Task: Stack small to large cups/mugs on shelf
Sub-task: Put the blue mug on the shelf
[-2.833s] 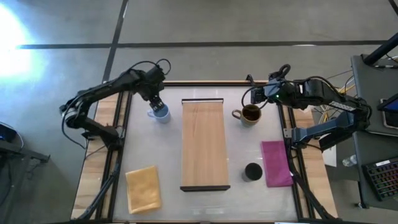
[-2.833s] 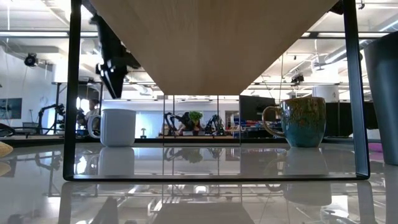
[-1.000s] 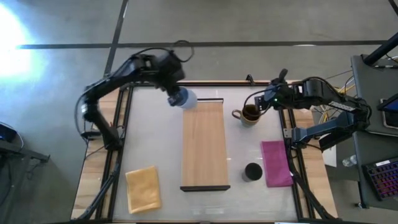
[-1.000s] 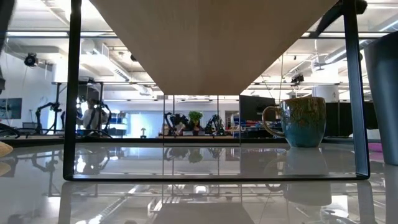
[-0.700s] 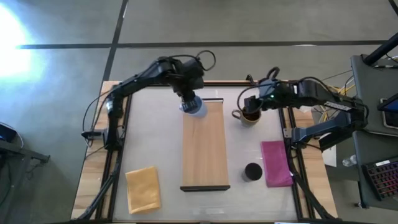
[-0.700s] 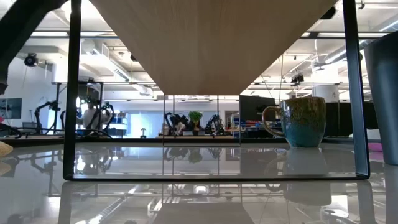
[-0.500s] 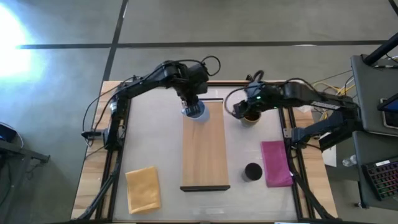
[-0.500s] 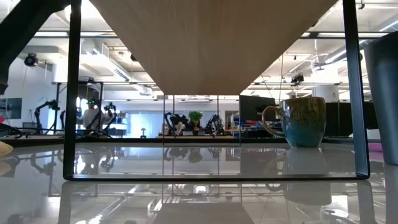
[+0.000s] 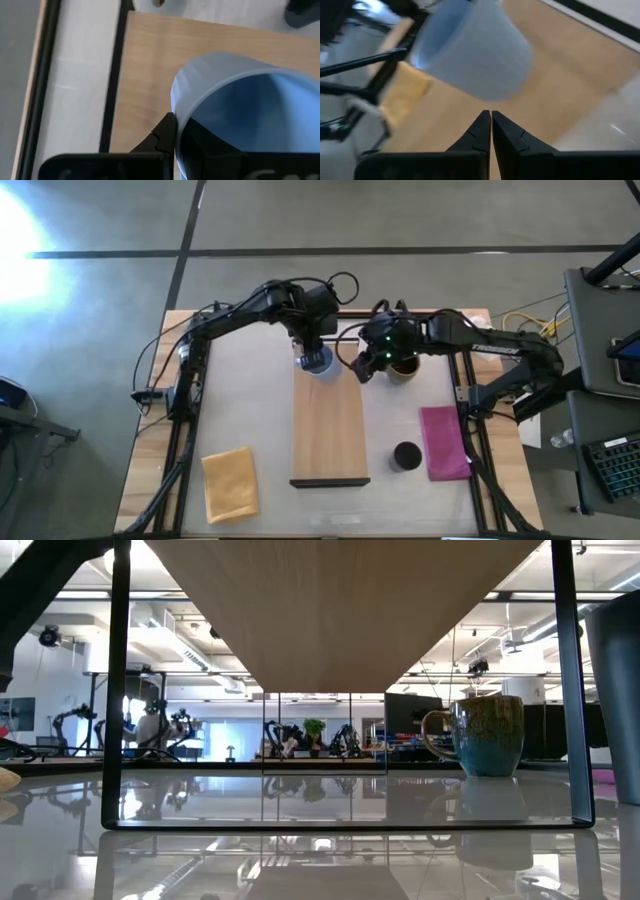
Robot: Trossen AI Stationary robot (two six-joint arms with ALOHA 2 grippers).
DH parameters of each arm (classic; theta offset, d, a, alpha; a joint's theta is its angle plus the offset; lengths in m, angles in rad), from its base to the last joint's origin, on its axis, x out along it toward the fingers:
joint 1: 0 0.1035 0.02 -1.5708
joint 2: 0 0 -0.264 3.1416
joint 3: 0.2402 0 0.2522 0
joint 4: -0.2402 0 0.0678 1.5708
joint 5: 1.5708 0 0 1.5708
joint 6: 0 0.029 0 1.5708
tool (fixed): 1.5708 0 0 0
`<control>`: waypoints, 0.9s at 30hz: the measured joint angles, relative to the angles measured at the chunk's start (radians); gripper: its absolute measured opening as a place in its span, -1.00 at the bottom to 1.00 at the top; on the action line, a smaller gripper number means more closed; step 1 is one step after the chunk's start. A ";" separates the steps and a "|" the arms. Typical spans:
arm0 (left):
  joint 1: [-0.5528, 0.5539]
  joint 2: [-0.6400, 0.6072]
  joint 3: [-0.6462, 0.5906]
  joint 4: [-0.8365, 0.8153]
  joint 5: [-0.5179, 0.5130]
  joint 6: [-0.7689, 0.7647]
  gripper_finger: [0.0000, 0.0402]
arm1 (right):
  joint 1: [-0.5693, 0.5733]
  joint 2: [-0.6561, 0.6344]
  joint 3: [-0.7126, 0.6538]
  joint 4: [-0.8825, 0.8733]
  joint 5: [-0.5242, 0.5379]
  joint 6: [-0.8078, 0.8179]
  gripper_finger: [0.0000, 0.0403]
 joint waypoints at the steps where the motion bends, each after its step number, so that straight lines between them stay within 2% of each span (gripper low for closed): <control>1: 0.000 0.005 0.000 0.000 0.007 0.006 -1.00 | 0.000 -0.004 0.000 0.014 -0.016 -0.001 -0.96; 10: 0.001 0.072 0.000 0.000 0.024 0.020 -1.00 | 0.000 -0.049 -0.010 -0.030 -0.009 0.004 -0.96; 18: 0.000 0.059 0.004 -0.001 0.006 -0.012 -1.00 | 0.000 -0.083 -0.105 -0.028 0.026 0.027 -0.96; 27: -0.002 0.044 0.003 0.012 0.008 -0.040 -1.00 | -0.017 -0.102 -0.209 0.104 0.028 0.042 -0.96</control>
